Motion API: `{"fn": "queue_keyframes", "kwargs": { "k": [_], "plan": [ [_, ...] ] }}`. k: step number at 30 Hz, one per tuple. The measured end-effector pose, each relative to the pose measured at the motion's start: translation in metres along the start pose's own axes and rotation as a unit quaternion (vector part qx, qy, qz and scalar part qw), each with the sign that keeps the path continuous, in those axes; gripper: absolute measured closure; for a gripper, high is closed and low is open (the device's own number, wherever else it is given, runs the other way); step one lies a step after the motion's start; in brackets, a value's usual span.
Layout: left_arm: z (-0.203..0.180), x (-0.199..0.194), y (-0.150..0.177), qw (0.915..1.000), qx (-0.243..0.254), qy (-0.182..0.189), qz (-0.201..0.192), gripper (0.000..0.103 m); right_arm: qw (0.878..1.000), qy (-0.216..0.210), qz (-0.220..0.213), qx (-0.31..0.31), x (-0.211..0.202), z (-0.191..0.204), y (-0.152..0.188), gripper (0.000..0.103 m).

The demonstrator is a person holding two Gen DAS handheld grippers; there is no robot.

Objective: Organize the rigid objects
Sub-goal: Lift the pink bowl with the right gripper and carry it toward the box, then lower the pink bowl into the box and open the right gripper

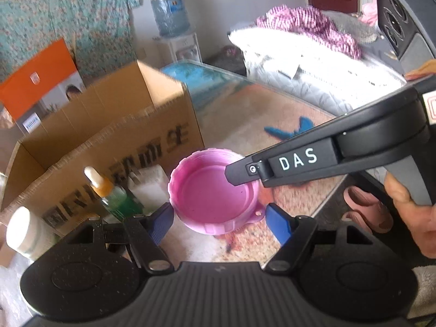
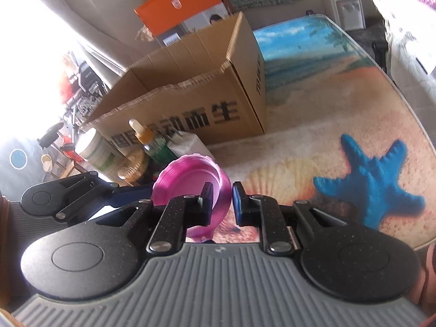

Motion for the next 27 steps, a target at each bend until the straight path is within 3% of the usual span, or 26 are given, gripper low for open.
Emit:
{"fn": "queue_keyframes", "kwargs": {
  "k": [6, 10, 15, 19, 23, 27],
  "plan": [
    [0.022, -0.034, -0.027, 0.9984, -0.017, -0.025, -0.048, 0.028, 0.998, -0.017, -0.043, -0.035, -0.027, 0.024, -0.028, 0.088],
    [0.051, -0.057, -0.052, 0.9952, -0.031, -0.055, -0.075, 0.027, 0.994, -0.04, -0.07, -0.073, -0.039, 0.051, -0.064, 0.088],
    [0.108, -0.063, -0.08, 0.9927, -0.062, -0.076, -0.071, 0.028, 0.984, -0.067, -0.08, -0.142, -0.03, 0.094, -0.122, 0.088],
    [0.167, -0.044, -0.091, 0.9914, -0.1, -0.076, -0.035, 0.033, 0.981, -0.088, -0.044, -0.17, 0.007, 0.117, -0.168, 0.087],
    [0.225, -0.004, -0.087, 0.988, -0.142, -0.051, 0.033, 0.032, 0.98, -0.102, 0.048, -0.162, 0.077, 0.124, -0.2, 0.088],
    [0.263, 0.041, -0.073, 0.9809, -0.169, -0.028, 0.093, 0.032, 0.977, -0.101, 0.129, -0.138, 0.145, 0.126, -0.21, 0.089]
  ]
}}
Point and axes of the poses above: each gripper's, at about its wrist camera, not at the fingertips, and x roughly the way its jaws point, z to its left, y to its underside, the point moved 5 cm from there along x, roughly the way its jaws point, and after that the axes turned 1 degree about -x, right-handed, at the moved point
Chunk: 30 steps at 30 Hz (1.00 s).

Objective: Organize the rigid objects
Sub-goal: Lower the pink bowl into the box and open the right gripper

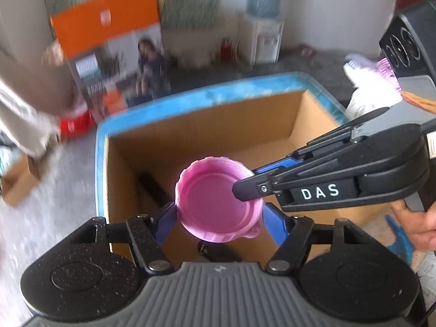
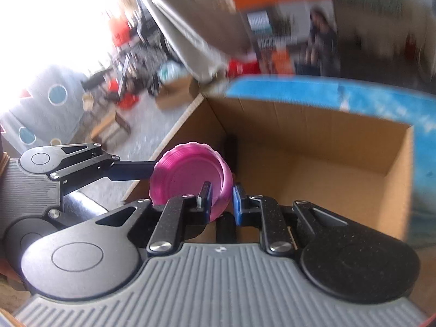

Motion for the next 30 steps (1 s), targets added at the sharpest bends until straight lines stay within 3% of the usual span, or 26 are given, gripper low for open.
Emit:
{"fn": "queue_keyframes", "kwargs": {
  "k": [7, 13, 21, 27, 29, 30],
  "plan": [
    [0.022, 0.053, 0.005, 0.9973, -0.007, 0.005, 0.073, 0.034, 0.994, 0.005, 0.103, 0.031, 0.081, -0.018, 0.003, 0.089],
    [0.025, 0.072, 0.004, 0.9956, -0.006, -0.008, 0.093, 0.035, 0.99, 0.019, 0.134, 0.031, 0.116, -0.02, 0.012, 0.089],
    [0.019, 0.049, 0.001, 0.9981, -0.019, -0.01, 0.058, 0.032, 0.994, 0.027, 0.096, 0.044, 0.104, -0.03, 0.001, 0.087],
    [0.006, 0.004, 0.002, 0.9997, -0.022, -0.01, 0.008, 0.026, 0.998, 0.009, 0.021, 0.054, 0.039, -0.023, 0.0, 0.087],
    [-0.001, -0.014, 0.005, 0.9997, -0.02, -0.014, -0.011, 0.022, 0.999, 0.005, -0.01, 0.053, 0.007, -0.019, 0.006, 0.082],
    [-0.004, -0.02, 0.007, 0.9995, -0.02, -0.015, -0.017, 0.019, 0.998, 0.003, -0.025, 0.053, -0.01, -0.018, 0.01, 0.075]
  ]
}}
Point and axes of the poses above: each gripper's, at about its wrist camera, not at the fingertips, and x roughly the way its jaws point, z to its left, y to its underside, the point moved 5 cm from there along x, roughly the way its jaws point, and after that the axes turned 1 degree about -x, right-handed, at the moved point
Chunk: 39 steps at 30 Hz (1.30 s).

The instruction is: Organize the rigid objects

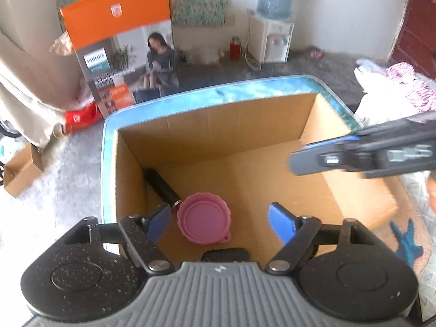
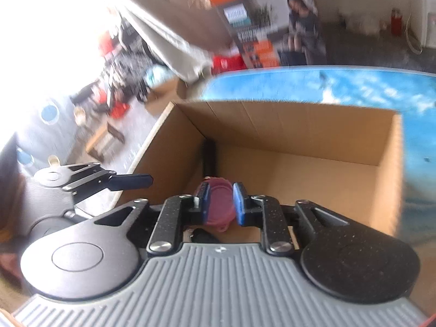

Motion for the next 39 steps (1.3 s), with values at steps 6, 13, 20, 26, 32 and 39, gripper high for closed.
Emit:
{"fn": "queue_keyframes", "kwargs": {
  "k": [6, 13, 20, 26, 32, 39],
  "plan": [
    [-0.018, -0.037, 0.022, 0.9995, -0.012, -0.005, -0.03, 0.008, 0.996, 0.005, -0.087, -0.026, -0.107, -0.005, 0.052, 0.011],
    [-0.031, -0.054, 0.059, 0.9977, -0.036, -0.03, -0.048, 0.003, 0.995, 0.051, -0.057, -0.06, -0.14, -0.045, 0.144, 0.001],
    [-0.046, -0.053, 0.083, 0.9973, -0.053, -0.034, -0.039, 0.003, 0.985, 0.09, -0.014, -0.145, -0.08, -0.099, 0.189, 0.001],
    [-0.054, -0.05, 0.091, 0.9972, -0.055, -0.044, -0.027, 0.003, 0.97, 0.038, -0.002, -0.238, -0.036, -0.106, 0.188, 0.001],
    [-0.064, -0.047, 0.091, 0.9977, -0.048, -0.04, -0.026, 0.003, 0.953, 0.024, -0.02, -0.301, -0.026, -0.108, 0.19, 0.001],
    [-0.071, -0.045, 0.082, 0.9983, -0.043, -0.032, -0.023, 0.003, 0.954, 0.022, -0.042, -0.297, -0.027, -0.112, 0.189, 0.001]
  ]
}}
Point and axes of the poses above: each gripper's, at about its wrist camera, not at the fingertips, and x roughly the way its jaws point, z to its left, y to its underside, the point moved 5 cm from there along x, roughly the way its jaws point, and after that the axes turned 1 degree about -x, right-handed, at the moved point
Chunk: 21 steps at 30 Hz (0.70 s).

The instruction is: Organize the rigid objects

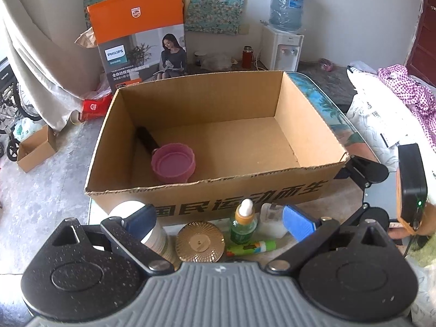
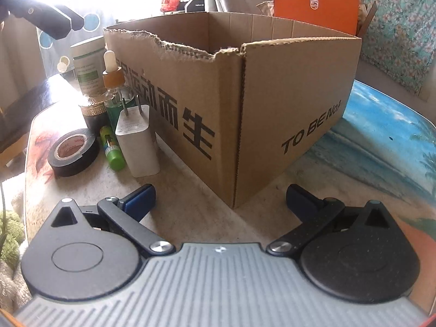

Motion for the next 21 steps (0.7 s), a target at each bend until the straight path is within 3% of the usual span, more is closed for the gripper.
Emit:
{"fn": "queue_keyframes", "kwargs": {
  "k": [21],
  "plan": [
    [-0.0074, 0.0037, -0.0008, 0.9999, 0.005, -0.001, 0.012, 0.003, 1.0, -0.001, 0.0, -0.001, 0.0013, -0.0007, -0.0003, 0.001]
  ]
}}
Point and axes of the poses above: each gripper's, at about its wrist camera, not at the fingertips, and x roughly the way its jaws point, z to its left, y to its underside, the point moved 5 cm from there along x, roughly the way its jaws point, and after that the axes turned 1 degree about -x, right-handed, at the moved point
